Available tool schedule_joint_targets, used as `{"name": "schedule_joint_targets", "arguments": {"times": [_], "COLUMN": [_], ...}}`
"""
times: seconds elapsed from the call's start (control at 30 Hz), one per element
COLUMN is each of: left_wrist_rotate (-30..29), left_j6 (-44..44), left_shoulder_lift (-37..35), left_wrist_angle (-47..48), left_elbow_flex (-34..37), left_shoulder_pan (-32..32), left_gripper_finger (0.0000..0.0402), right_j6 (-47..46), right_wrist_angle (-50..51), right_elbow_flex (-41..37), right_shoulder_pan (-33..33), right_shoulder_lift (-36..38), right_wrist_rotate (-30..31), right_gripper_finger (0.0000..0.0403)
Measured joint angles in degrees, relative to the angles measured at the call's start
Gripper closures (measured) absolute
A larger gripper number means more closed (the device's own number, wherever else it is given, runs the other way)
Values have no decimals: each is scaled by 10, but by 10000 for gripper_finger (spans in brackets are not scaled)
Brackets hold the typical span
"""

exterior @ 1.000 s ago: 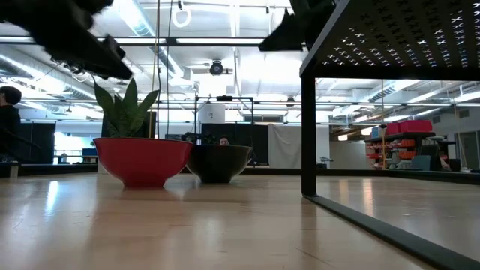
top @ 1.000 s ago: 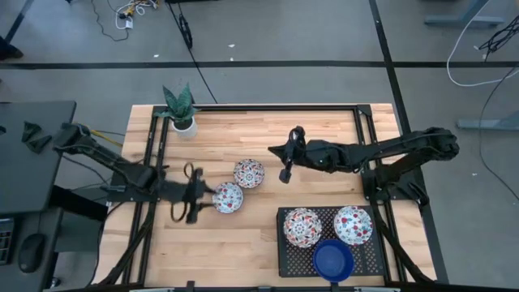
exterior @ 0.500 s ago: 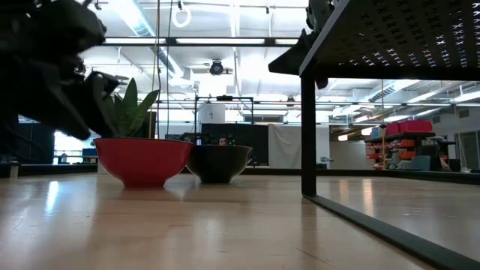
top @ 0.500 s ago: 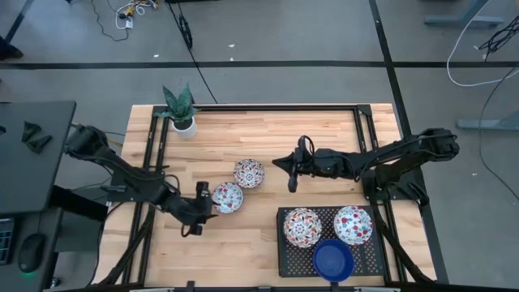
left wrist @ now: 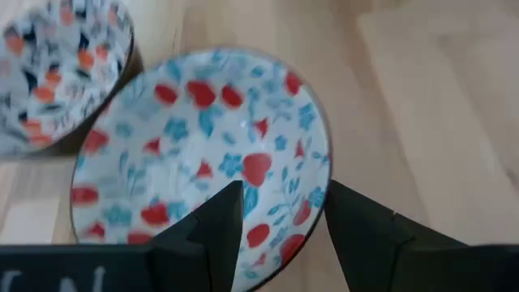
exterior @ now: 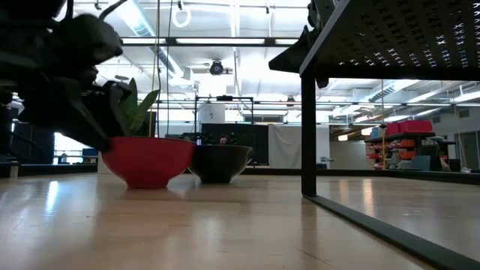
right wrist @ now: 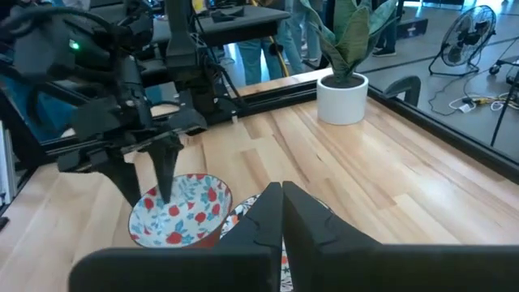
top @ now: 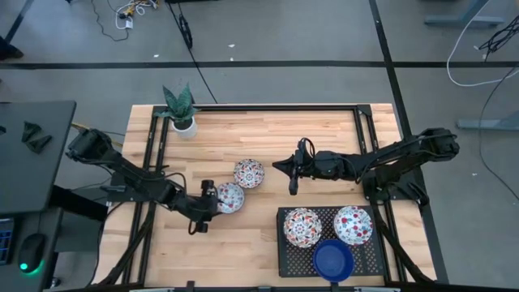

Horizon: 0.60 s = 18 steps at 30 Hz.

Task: Pick & Place Mini bowls
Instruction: Stack the white patterned bowl on top of the stacked white patterned bowl on the shelf

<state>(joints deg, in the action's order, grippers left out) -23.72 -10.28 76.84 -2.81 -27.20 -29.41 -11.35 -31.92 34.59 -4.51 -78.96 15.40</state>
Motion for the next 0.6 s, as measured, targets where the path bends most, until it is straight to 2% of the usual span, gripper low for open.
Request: {"name": "schedule_joint_targets", "arguments": {"times": [0.13, 0.37, 0.6], "left_wrist_rotate": [1, 48, 36], "left_j6": [9, 10, 20], "left_shoulder_lift": [0, 0, 0], "left_wrist_angle": [-25, -25, -14], "left_elbow_flex": [0, 0, 0], "left_shoulder_pan": [0, 0, 0], "left_gripper_finger": [234, 288, 307], "right_j6": [0, 0, 0], "right_wrist_angle": [0, 0, 0], "right_elbow_flex": [0, 0, 0], "right_shoulder_pan": [0, -1, -1], "right_shoulder_lift": [0, 0, 0], "right_wrist_rotate": [0, 0, 0], "right_gripper_finger": [393, 393, 393]}}
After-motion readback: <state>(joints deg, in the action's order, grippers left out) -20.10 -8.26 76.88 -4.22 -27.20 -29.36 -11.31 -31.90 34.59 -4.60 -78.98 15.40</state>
